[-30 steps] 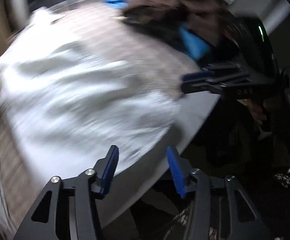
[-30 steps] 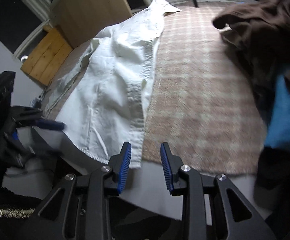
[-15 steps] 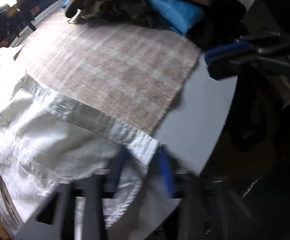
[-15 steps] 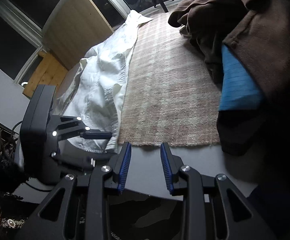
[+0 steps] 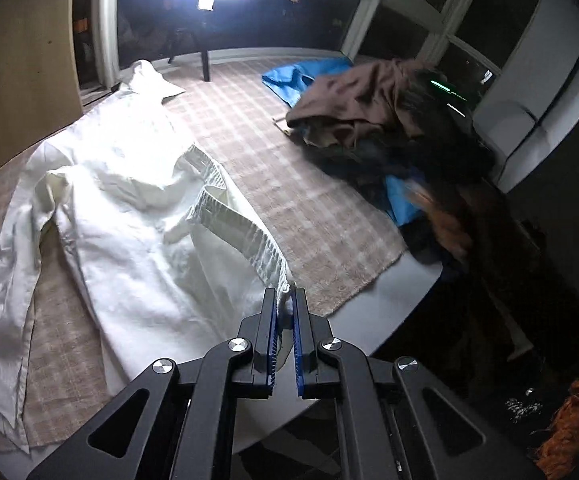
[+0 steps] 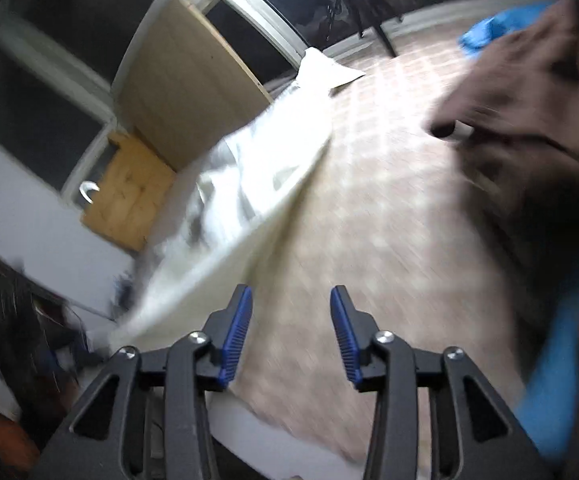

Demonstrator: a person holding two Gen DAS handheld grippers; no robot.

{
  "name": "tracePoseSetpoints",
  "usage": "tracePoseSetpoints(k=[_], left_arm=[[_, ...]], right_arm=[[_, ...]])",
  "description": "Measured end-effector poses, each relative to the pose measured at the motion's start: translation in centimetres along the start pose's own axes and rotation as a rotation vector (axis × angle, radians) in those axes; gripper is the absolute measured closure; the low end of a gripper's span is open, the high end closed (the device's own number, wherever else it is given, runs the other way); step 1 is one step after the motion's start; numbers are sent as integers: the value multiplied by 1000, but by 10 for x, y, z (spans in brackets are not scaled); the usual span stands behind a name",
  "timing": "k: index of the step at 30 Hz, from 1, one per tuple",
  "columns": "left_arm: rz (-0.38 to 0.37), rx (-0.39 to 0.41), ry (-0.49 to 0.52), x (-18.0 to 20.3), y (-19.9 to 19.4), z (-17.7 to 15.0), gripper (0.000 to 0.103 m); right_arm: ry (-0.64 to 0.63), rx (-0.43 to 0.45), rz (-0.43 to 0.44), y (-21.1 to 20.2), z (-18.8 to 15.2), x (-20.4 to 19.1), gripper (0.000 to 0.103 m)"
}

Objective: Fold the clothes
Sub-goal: 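Grasp the shirt placket with the left gripper while the right gripper grasps the hem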

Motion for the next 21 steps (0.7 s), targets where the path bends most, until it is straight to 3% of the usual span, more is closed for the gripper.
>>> tracePoseSetpoints(k=[3,6,11,15,16,17,21], left_arm=[[-13,2,-12,4,7,-3,97],[-40,-17,-5,17,22,-9,97],[-84,-44,19,35,44,-16,97],[-120,-57,17,37,51,-18,97],[-130,-59,14,36,52,-18,97],[-139,-50,12,35,49,-17,97],[-180,-5,-26,17,30,-14,97]], right_arm=[[79,-44,27,51,51,-1,61],[101,-104,-51,97,85,3,61],[118,-197,-100,152,115,9,61],[167,-215,-26,174,125,14,62],[151,-209,-48,176,127,14,69],[126,-206,-76,178,130,14,82],[78,-190,-100,182,141,6,96]])
Point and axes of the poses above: each gripper's, at about its wrist camera, not at the fingertips, and y roughly the way its jaws point, x to its right, z to its top, the point moved 6 cm from there along y, roughly the way its jaws point
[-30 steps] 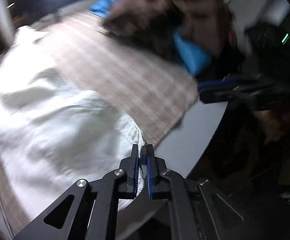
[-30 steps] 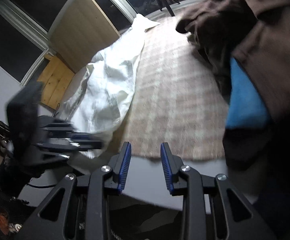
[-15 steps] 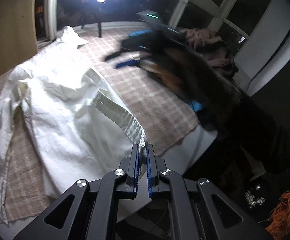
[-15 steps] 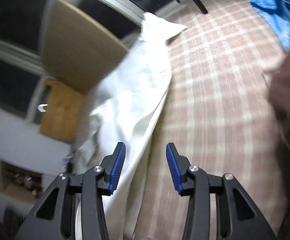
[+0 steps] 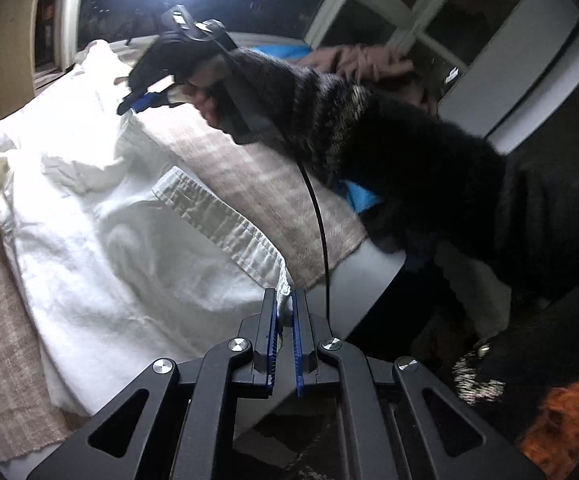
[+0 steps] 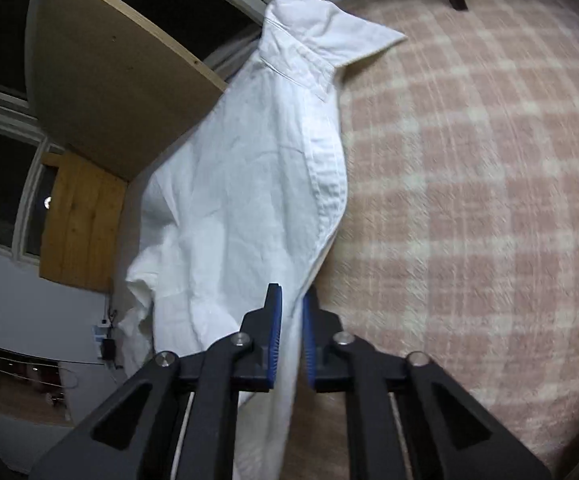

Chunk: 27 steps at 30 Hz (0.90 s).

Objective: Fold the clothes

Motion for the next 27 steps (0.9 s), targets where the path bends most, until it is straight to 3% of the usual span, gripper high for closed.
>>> tracePoseSetpoints(k=[5,9,14,19,25,27], left_arm=[[41,86,-94,-52,-55,-9,97],[91,177,-197,-109,-120,-32,97],[187,249,-311,-182,-178,-71,97],[234,240,-426,-253,-183,-110,97],[297,193,-515,-322,-171,-144,97],[263,148,-556,-338,-157,-153,96]], right_arm=[[-62,42,15,-4,15,-44,98],[-107,67,53,3,28,-104,98],[-205,56,52,44,39,-185,98],[-286,-23,-34,124,29,-233,98],[-322,-113,-111,191,18,-241,96],[-309,-159,-134,196,15,-236,91]])
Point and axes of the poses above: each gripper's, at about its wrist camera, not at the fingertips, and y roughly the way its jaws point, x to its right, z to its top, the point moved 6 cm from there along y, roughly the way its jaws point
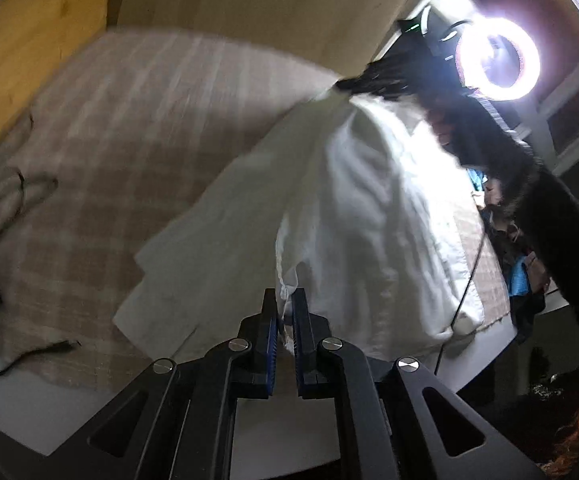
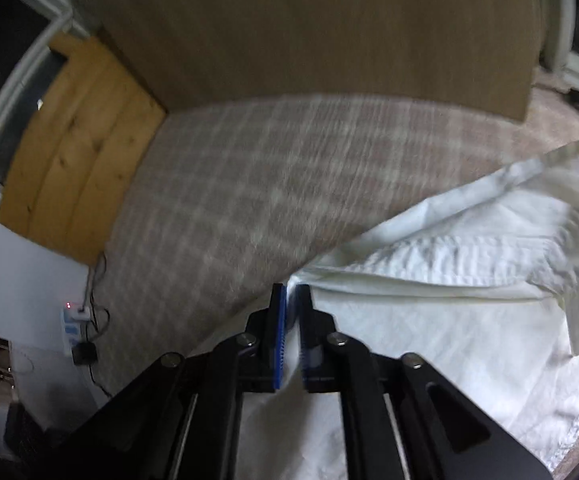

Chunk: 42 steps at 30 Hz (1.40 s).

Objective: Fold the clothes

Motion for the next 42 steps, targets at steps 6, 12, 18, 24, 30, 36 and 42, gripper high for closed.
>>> tracePoseSetpoints(k=[6,12,18,24,30,36,42], left_arm=[[10,-55,27,6,11,-7,96],[44,-8,92,62,-10,-5,94],[-15,-13,192,166,19,-3,87],[62,-14,139,219,38,-15,86],[235,11,-102,180,7,-39,81],[167,-39,76,248,56,-29,77],[123,-91,87,266,79,-37,77]], right_arm=[[-40,72,43,-87,-41,30,70],[60,195,-119,-174,-76,140,55],[59,121,-68,-150,-46,199,54],[-123,63,27,-130,-9,175,79],[-132,160,-89,-129,61,176,57],[-258,96,-59,-152,13,180,56],[-158,172,150,-220,-42,218,56]])
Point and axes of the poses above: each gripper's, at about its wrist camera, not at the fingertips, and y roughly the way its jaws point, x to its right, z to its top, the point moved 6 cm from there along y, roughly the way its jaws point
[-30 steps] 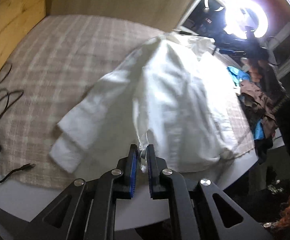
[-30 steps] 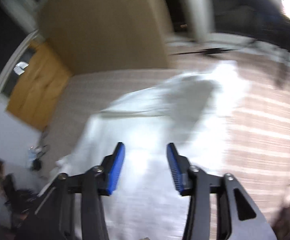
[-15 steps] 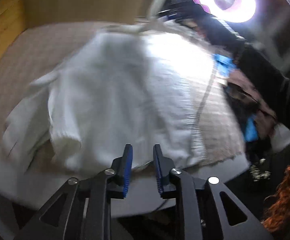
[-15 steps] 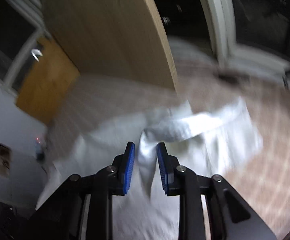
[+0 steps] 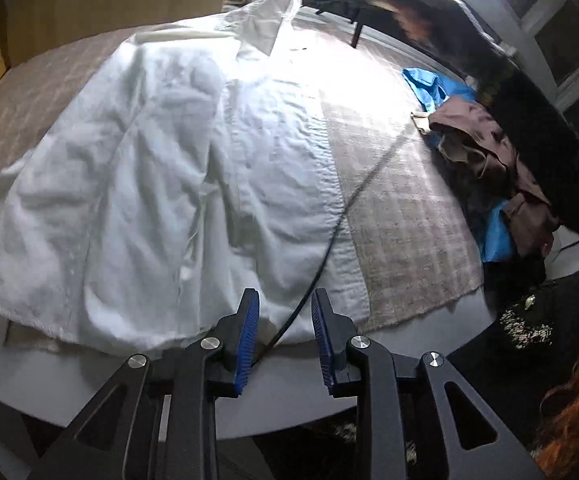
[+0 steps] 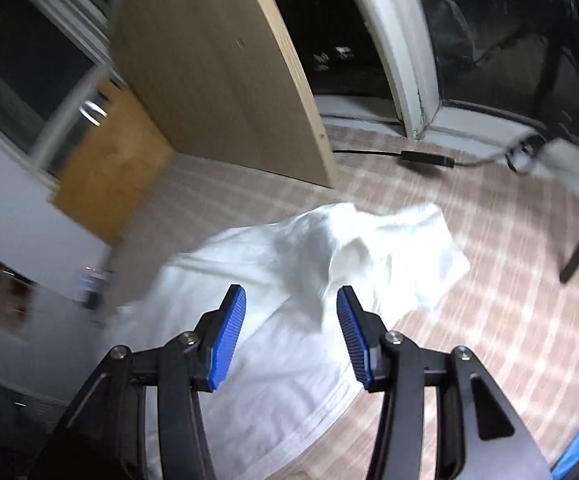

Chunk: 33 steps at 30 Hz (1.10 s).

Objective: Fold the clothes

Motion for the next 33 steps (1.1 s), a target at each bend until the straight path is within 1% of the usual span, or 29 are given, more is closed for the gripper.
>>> tracePoseSetpoints(k=[1,2,3,5,6,7,8,9,10,12,13,15,17,18,19,20,21,22,23,25,27,29,31,33], left_arm=[[11,7,-12,-5,-8,-4,77],[40,8,-15,-8,-13,-8,77],[71,7,-10,-5,-14,-11,77],[94,-10,-6,0,-12,-19,77],[77,-8,2,9,-7,-21,75],[59,-7,10,18,-2,-23,70],[38,-14,18,28,7,-22,68],[16,-21,26,39,16,-22,68],[-5,-27,35,49,24,-22,70],[-50,-33,49,67,23,-23,71],[-70,-18,44,71,12,-24,71],[-55,5,1,64,-25,-32,71],[-31,17,-52,51,-67,-46,71],[-8,34,-75,47,-97,-57,68],[34,44,-84,44,-112,-64,66],[110,50,-101,35,-130,-72,64],[136,46,-108,33,-131,-75,61],[159,43,-114,30,-131,-78,61],[150,45,-106,32,-120,-78,61],[131,51,-82,43,-90,-75,61],[79,35,-34,63,-42,-70,61],[32,-1,30,88,2,-63,61],[-5,-37,120,110,32,-62,59],[44,-47,168,119,48,-62,58]], right_arm=[[-25,2,-14,-9,-9,-2,56],[-69,-15,-49,-14,-20,-6,56],[-113,-31,-84,-19,-30,-9,56],[-166,-70,-152,-17,-50,-8,56],[-160,-90,-176,-11,-60,-2,56],[-154,-110,-199,-5,-69,5,56],[-138,-121,-217,0,-75,13,56],[-107,-121,-234,5,-77,23,56],[-78,-123,-259,11,-77,35,56],[-32,-136,-306,24,-73,56,56],[-9,-143,-318,27,-71,63,56],[36,-158,-309,29,-66,72,56],[78,-188,-300,22,-63,74,56],[92,-209,-294,15,-62,73,56],[86,-228,-286,5,-62,69,56],[57,-229,-284,-3,-61,64,56],[21,-212,-293,-7,-60,60,56],[-15,-196,-301,-11,-59,56,53],[-51,-180,-309,-15,-57,53,47],[-104,-154,-321,-15,-55,48,46],[-84,-148,-312,14,-55,54,46],[-66,-152,-298,43,-57,57,46],[-52,-154,-288,63,-57,58,46],[-43,-146,-281,72,-53,59,46]])
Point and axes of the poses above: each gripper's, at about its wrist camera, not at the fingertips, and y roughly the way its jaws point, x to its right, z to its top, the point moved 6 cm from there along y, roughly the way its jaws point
